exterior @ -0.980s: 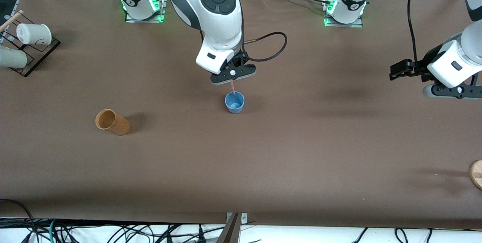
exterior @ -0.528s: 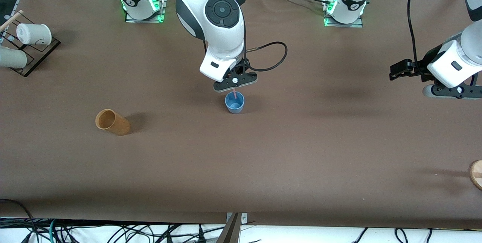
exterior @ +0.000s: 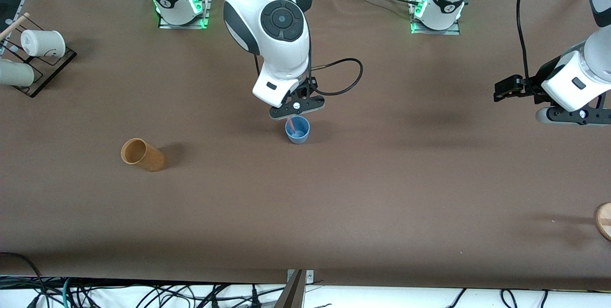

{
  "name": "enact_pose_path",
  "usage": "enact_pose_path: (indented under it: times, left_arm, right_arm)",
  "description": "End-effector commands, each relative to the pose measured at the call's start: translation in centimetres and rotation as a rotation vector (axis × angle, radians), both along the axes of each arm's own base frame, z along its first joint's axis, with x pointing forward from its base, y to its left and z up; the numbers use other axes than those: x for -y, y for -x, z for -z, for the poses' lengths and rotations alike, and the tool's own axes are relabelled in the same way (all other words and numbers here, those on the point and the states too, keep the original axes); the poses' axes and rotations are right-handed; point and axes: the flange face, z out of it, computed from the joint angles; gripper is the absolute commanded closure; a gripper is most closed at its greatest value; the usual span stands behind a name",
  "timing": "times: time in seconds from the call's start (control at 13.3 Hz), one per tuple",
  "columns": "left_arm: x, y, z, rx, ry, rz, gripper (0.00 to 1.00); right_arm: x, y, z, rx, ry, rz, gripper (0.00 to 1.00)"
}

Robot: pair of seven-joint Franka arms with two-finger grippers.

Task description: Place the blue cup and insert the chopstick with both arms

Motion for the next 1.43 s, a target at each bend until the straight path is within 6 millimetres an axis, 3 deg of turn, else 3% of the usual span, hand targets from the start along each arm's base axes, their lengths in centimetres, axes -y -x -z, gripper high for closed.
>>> enact_pose_path:
  times: [0.0, 0.15, 0.6, 0.83, 1.06, 1.28, 1.36]
  left_arm:
    - [-0.1, 0.1, 0.0, 0.005, -0.005, 0.023, 0.00]
    - [-0.2, 0.1, 0.0, 0.005, -0.005, 0.021, 0.00]
    - [-0.3, -0.1, 0.5, -0.003, -0.007, 0.011, 0.00]
    - [-0.1, -0.1, 0.5, -0.002, -0.007, 0.012, 0.00]
    - [0.2, -0.2, 0.6, -0.003, -0.007, 0.024, 0.00]
    - [0.4, -0.1, 0.5, -0.003, -0.008, 0.035, 0.00]
    - [0.4, -0.1, 0.5, -0.004, -0.008, 0.035, 0.00]
  right_arm:
    - [0.5, -0.2, -1.3, 0.015, -0.010, 0.013, 0.00]
    - [1.2, -0.7, -1.5, 0.017, -0.001, 0.021, 0.00]
    - [5.7, -1.5, -7.0, 0.025, -0.012, 0.080, 0.00]
    - [9.3, -2.2, -8.1, -0.008, 0.054, 0.133, 0.00]
    - [14.2, -4.1, -9.0, -0.034, 0.091, 0.127, 0.00]
    - [20.3, -6.0, -9.3, -0.095, 0.064, 0.119, 0.00]
    - [23.3, -6.4, -9.1, -0.097, 0.045, 0.162, 0.00]
